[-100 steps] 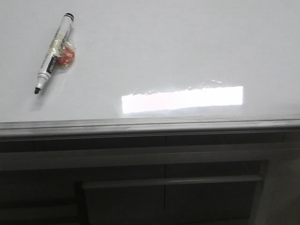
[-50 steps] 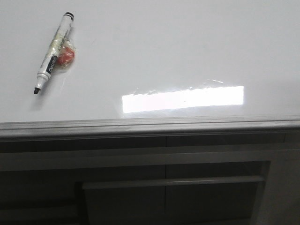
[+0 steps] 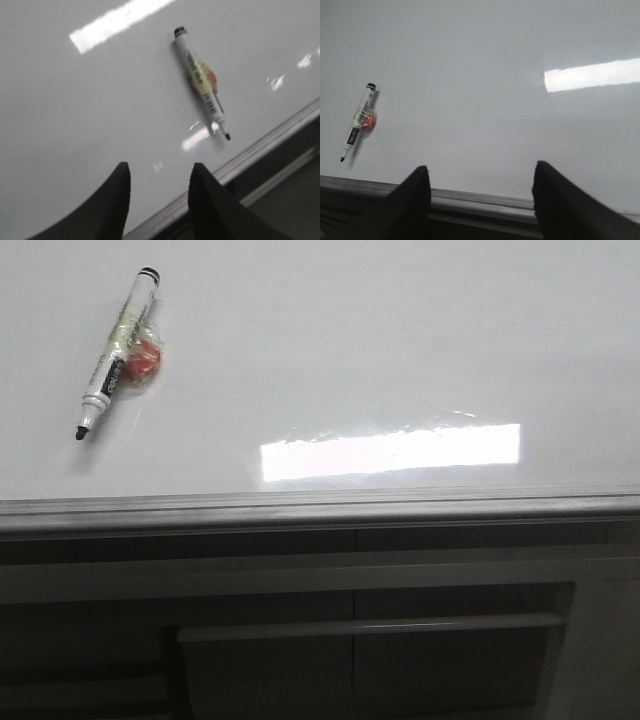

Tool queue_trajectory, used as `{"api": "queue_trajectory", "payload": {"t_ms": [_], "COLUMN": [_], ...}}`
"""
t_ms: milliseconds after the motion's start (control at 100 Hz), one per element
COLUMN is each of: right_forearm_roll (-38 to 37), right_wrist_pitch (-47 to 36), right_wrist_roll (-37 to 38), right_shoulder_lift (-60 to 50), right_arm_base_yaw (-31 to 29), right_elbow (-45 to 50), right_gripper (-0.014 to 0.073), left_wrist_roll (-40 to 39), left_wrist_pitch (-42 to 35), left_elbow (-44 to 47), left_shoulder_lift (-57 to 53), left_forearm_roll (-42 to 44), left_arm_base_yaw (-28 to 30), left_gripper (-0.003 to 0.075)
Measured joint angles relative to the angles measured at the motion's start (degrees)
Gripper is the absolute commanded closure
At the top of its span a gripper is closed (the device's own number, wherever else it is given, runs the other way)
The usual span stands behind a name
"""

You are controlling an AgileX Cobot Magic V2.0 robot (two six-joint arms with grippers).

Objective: Write number 0 on whiteboard

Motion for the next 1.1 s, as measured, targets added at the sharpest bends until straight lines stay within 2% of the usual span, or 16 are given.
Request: {"api": "queue_trajectory", "payload": {"t_ms": [60,130,250,310,480,670,1000,1100], "right_forearm_roll": [-0.36,-0.78,-1.56,-1.7,-1.9,-2.31,-2.4,-2.4], "right_wrist_pitch": [0.0,0.04,0.13,0.13,0.13,0.13,0.13,0.13], "right_wrist_roll": [0.0,0.0,0.0,0.0,0.0,0.0,0.0,0.0], "right_shoulder_lift": [0.76,1.39,1.61,1.61,1.61,1.61,1.61,1.61], "right_arm_base_yaw": [0.0,0.0,0.0,0.0,0.0,0.0,0.0,0.0], "right_elbow": [0.0,0.0,0.0,0.0,0.0,0.0,0.0,0.0], "right_gripper": [0.0202,0.0202,0.0202,0.0202,0.0202,0.0202,0.0202,0.0202], "left_wrist_roll": [-6.58,-14.37,-25.82,-28.48,-33.63,-36.35,-36.78,-36.78], "left_wrist_pitch": [4.46,7.34,5.42,3.34,-2.64,-7.13,-8.52,-9.28], "left_elbow": [-4.01,-7.99,-10.76,-10.88,-10.88,-10.88,-10.88,-10.88], "left_shoulder_lift": [5.3,10.23,15.52,17.27,23.75,29.47,38.14,39.81], "left_forearm_roll": [9.47,15.98,16.51,13.89,8.31,8.08,8.5,8.82], "left_arm_base_yaw": [-4.26,-8.62,-14.61,-16.85,-20.69,-20.69,-20.69,-20.69], "left_gripper": [0.0472,0.0442,0.0301,0.0269,0.0363,0.0367,0.0368,0.0408]}}
